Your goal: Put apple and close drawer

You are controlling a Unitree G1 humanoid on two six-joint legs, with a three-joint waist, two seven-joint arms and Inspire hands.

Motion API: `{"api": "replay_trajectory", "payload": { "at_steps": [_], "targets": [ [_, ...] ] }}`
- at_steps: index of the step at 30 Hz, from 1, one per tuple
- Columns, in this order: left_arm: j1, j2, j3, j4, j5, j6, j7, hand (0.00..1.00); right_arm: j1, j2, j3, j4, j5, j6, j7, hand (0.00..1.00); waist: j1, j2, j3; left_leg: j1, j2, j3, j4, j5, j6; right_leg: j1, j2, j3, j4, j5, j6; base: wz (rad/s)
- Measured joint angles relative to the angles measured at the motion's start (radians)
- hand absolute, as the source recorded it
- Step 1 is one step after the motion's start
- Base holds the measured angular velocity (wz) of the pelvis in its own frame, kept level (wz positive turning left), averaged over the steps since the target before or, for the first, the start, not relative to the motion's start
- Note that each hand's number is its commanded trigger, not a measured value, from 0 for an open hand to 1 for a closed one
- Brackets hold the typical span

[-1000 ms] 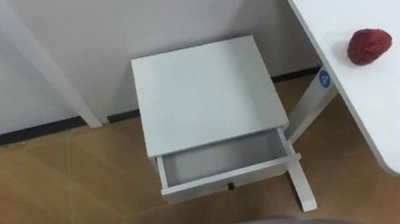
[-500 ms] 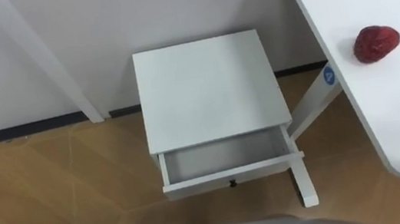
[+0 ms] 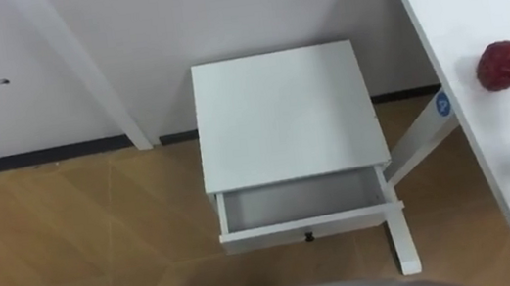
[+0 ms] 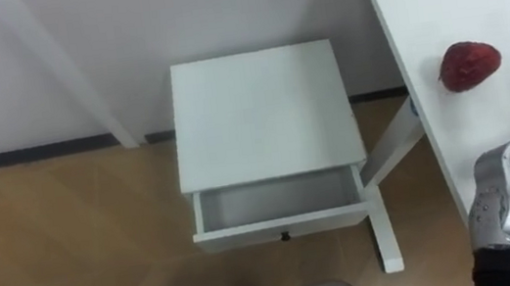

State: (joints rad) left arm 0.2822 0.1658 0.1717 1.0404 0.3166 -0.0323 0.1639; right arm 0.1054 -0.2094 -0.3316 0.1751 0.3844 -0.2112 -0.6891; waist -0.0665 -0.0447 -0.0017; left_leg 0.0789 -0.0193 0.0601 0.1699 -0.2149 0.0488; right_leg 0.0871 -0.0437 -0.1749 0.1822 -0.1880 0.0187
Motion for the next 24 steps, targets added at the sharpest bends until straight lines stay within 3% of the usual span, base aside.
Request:
{"api": "replay_trajectory", "payload": {
  "at_steps": [5,14,18,20,24],
  "targets": [
    [0.004,0.000,-0.004,0.000,0.001,0.011,-0.008,0.00,0.026,-0.006,0.044,0.006,-0.054,0.026,0.123,0.00,0.018,-0.016,0.0040,0.001,0.002,0.007,-0.003,-0.001,0.000,0.001,0.000,0.003,0.002,0.000,0.000,-0.05],
    [0.022,0.002,-0.008,0.001,0.003,0.018,-0.032,0.00,0.035,-0.006,0.081,0.009,-0.187,0.038,0.226,0.00,0.020,0.013,-0.0040,0.000,0.002,0.007,0.000,-0.001,0.000,0.001,0.000,-0.002,0.002,0.000,0.000,0.00],
    [0.024,0.002,-0.008,0.001,0.003,0.018,-0.031,0.00,0.036,-0.008,0.081,0.009,-0.189,0.038,0.260,0.00,0.020,0.006,-0.0014,0.000,0.003,0.006,0.002,0.000,0.000,0.002,0.000,-0.005,0.001,0.000,0.000,0.00],
    [0.025,0.002,-0.008,0.001,0.006,0.018,-0.031,0.00,0.036,-0.013,0.081,0.012,-0.189,0.038,0.268,0.00,0.022,0.004,-0.0039,0.000,0.003,0.006,0.003,0.000,0.000,0.004,0.000,-0.006,0.001,0.000,0.000,0.00],
    [0.027,0.002,-0.010,0.001,0.008,0.021,-0.032,0.00,0.035,-0.029,0.086,0.053,-0.190,0.039,0.316,0.00,0.023,-0.009,0.0026,0.000,0.003,0.005,0.002,0.000,0.000,0.006,0.000,-0.005,0.001,0.001,0.000,0.00]
  ]
}}
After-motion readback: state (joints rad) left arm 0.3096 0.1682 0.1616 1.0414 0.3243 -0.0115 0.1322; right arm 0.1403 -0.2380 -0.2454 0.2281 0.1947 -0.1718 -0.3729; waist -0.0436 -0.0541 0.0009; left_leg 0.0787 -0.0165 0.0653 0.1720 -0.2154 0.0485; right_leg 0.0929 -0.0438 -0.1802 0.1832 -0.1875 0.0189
